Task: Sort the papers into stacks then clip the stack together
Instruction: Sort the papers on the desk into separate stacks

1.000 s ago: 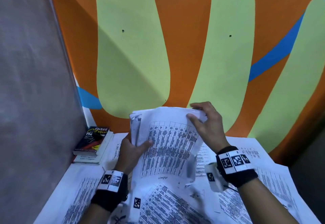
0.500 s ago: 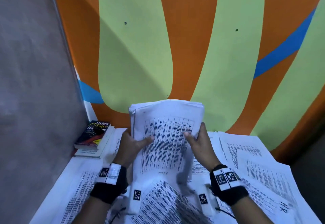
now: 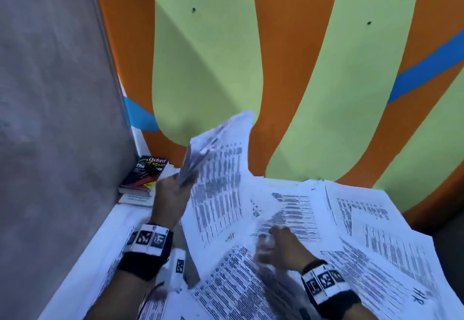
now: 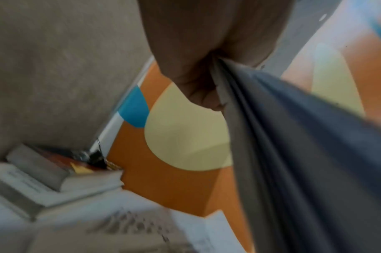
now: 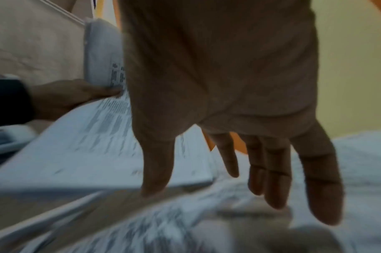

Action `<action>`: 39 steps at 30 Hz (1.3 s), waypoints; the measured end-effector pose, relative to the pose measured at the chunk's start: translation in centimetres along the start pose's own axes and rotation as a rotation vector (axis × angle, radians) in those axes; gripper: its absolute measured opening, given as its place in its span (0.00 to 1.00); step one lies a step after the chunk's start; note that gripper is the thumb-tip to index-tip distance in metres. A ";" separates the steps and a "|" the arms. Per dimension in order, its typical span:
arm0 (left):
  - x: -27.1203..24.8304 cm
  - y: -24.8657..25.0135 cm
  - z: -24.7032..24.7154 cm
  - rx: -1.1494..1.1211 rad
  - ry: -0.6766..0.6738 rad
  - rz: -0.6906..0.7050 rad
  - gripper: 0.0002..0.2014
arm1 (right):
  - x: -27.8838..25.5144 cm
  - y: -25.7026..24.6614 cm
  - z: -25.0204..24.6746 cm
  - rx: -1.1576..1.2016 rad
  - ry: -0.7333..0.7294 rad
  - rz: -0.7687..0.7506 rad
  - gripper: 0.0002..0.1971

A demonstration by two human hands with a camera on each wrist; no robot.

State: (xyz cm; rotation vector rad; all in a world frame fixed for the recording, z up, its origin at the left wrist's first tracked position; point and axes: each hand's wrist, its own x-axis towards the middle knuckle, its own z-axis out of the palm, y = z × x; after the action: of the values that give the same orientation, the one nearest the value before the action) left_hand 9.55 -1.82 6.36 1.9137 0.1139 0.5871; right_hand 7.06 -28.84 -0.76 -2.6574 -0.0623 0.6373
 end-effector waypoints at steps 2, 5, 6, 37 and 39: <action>0.6 0.1 -2.0 -0.003 0.122 0.013 0.23 | -0.3 0.5 2.8 -0.125 -0.038 0.010 0.30; 1.0 -0.1 -4.7 0.027 0.289 0.017 0.21 | -0.3 0.8 4.7 -0.134 0.059 0.024 0.23; 1.1 -0.1 -5.5 0.031 0.329 0.001 0.21 | -0.2 0.9 4.6 -0.107 0.070 0.021 0.21; -5.7 -4.9 -15.2 0.180 0.524 -0.286 0.17 | 7.7 -5.1 2.8 0.563 0.073 0.330 0.37; -5.7 -4.8 -15.2 0.183 0.534 -0.271 0.18 | 10.1 -3.8 3.4 0.645 0.033 0.358 0.33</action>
State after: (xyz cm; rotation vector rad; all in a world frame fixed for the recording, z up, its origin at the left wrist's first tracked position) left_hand -1.36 11.02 4.61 1.8278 0.7783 0.9114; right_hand 14.75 -22.70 -6.27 -2.0569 0.5465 0.5940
